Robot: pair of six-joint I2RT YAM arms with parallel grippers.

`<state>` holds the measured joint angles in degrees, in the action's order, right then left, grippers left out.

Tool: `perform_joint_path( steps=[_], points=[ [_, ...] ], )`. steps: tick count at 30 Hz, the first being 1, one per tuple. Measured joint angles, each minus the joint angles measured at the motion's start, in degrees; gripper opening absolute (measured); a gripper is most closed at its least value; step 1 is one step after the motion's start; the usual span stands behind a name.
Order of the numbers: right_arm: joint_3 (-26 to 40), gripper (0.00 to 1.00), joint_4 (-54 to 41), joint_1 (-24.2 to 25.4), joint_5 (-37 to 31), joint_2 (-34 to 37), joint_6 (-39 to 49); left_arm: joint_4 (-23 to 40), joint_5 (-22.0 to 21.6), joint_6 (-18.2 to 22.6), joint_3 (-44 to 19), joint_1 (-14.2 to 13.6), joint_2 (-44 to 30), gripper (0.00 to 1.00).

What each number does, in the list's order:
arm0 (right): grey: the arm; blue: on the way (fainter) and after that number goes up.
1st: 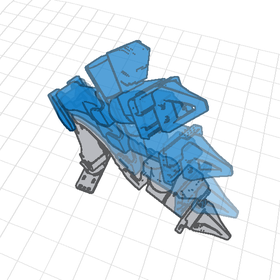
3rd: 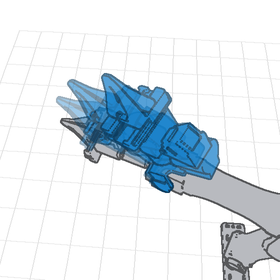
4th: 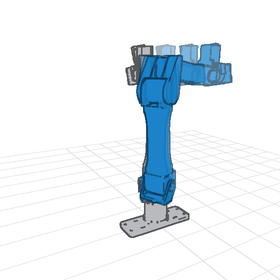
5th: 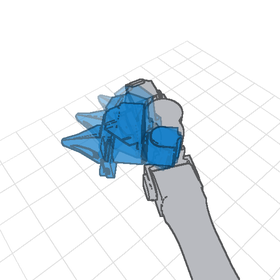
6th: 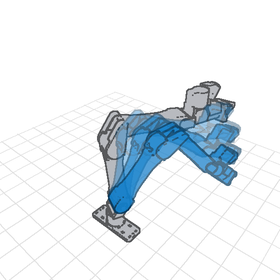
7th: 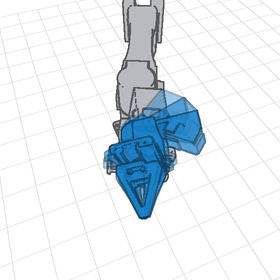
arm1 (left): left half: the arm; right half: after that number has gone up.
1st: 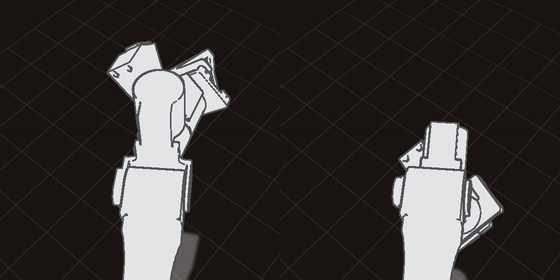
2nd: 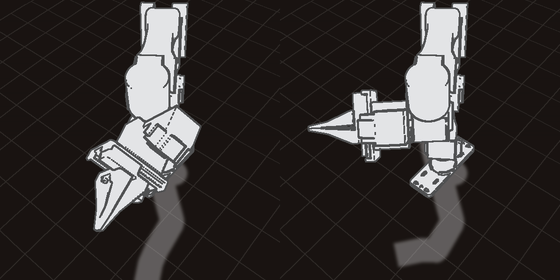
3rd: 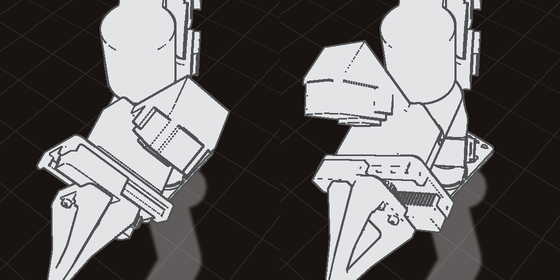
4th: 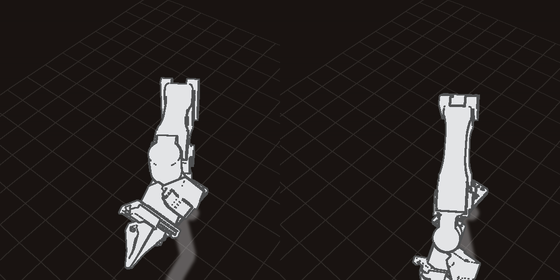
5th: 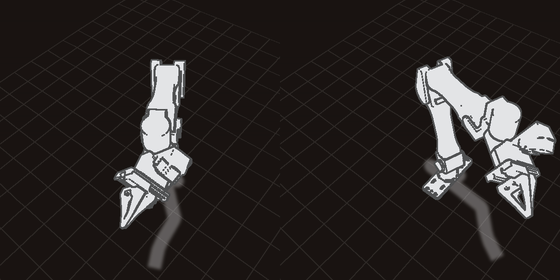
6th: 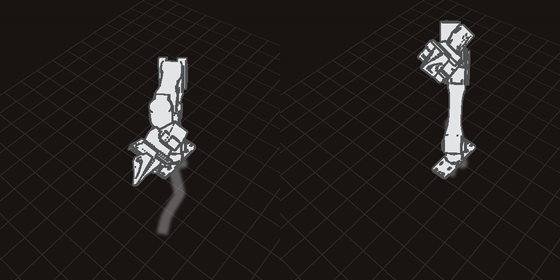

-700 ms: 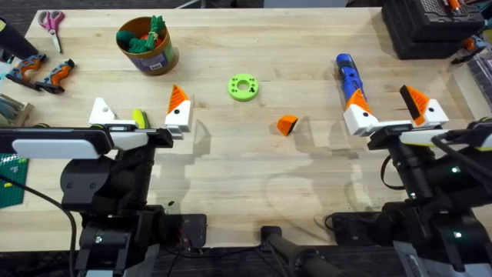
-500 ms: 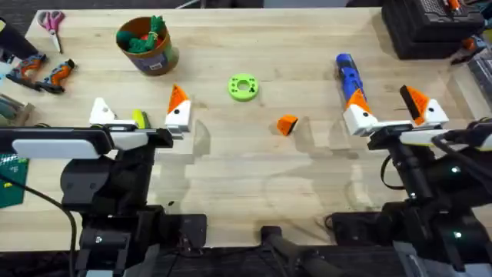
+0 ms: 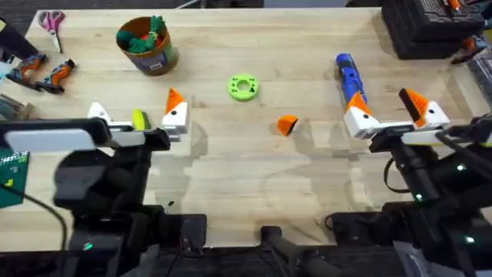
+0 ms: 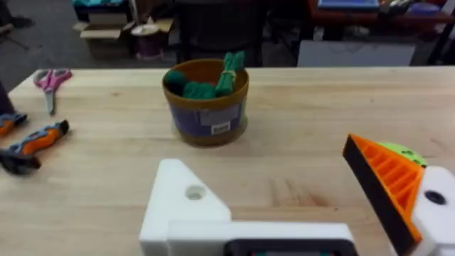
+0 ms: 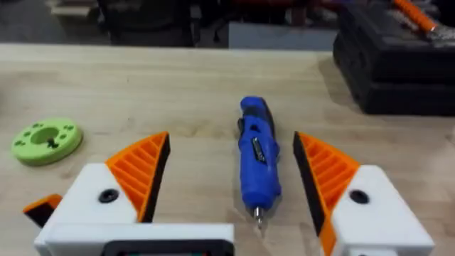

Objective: Pick up the gripper from the table and insert it into the empty holder that is missing its gripper. Then pick up a screw, insert it into the mounting hole, and use the screwdriver to tighten it. Finally, clean up the table by picking up the vegetable and placing it into the bucket.

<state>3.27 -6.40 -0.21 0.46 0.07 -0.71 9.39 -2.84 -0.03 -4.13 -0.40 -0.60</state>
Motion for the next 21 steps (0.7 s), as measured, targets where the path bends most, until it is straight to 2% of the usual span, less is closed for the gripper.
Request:
perform_joint_path(
  steps=[4,7,13,21],
  points=[
    [5.09,0.993,-6.44,0.00,0.47,3.07,-0.20,7.92,-1.35,0.53,-9.05,0.00,-4.82,0.950],
    [10.39,0.993,-9.19,0.00,0.49,7.78,-0.22,13.43,-1.67,1.45,-17.12,0.00,-11.28,0.950],
    [23.12,0.994,-16.07,0.00,0.66,21.38,-0.38,25.57,-1.90,3.94,-32.95,0.00,-27.93,0.951],
    [40.76,0.994,-26.12,0.00,0.77,38.68,-0.33,34.95,-2.61,4.83,-49.31,0.00,-46.89,0.951]
  ],
)
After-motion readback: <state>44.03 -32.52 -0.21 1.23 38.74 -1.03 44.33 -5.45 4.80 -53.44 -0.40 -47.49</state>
